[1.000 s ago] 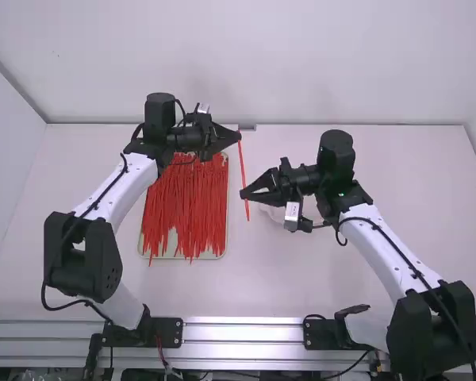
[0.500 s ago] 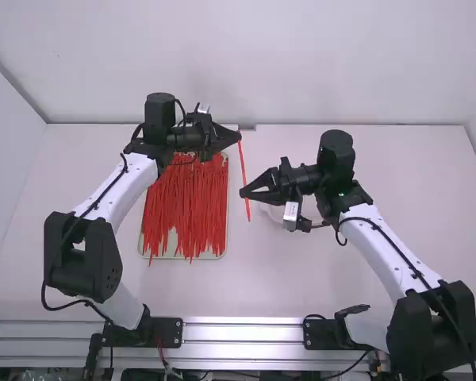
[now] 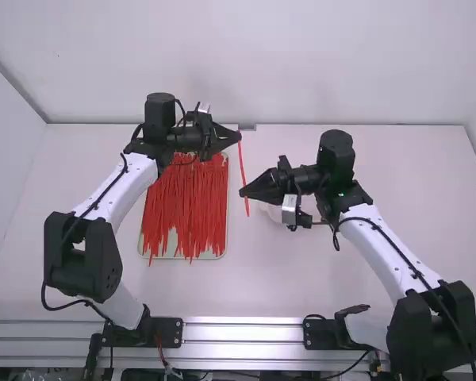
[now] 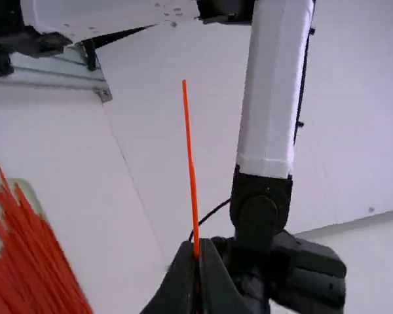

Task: Fasten the cable tie

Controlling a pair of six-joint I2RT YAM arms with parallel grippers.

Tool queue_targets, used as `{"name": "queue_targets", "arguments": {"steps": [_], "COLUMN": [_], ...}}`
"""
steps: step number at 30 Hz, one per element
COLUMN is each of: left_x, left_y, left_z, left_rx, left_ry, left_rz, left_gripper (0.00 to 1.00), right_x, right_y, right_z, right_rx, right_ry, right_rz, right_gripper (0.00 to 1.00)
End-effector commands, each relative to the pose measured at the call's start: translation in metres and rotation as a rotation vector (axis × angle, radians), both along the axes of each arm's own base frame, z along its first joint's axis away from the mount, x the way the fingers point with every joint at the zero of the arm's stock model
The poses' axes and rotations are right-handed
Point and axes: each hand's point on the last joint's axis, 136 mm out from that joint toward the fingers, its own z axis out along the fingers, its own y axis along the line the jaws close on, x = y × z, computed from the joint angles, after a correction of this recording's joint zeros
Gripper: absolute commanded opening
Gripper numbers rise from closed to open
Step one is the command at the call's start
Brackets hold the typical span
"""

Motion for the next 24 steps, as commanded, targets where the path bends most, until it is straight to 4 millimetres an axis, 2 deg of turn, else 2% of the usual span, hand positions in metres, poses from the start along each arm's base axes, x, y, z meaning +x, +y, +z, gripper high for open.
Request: {"name": "queue_targets", "arguments": {"steps": [1,8,16,24], "left_x": [-0.0095,-0.0101,-0.0117,-0.0134], "left_y": [-0.0071,-0.0068,-0.0067,-0.0074], "left_z": [-0.0011,-0.0026,-0.0031,-0.0022], "left_rx": [-0.008,0.002,0.009,0.017], "left_ry": [-0.013,-0.034,-0.060,-0.107], "left_rz": [-0.058,-0.064,-0.078,-0.097], "left_gripper": [0.02,0.02,0.02,0.02], "right_x": [0.0038,-0.0026,0.0069,0.0054], "right_y": [0.0023,0.0017,-0.0011,-0.0039], "right_z": [-0.0027,-0.0052,-0.0059,-0.0051], "right_rx": [-0.031,-0.051,-0.077,-0.101], "right_ry": [0.103,0.187,0.302,0.424], "right_rz": [-0.030,0.001,-0.049,-0.036], "right_gripper": [0.00,0.00,0.00,0.00]}}
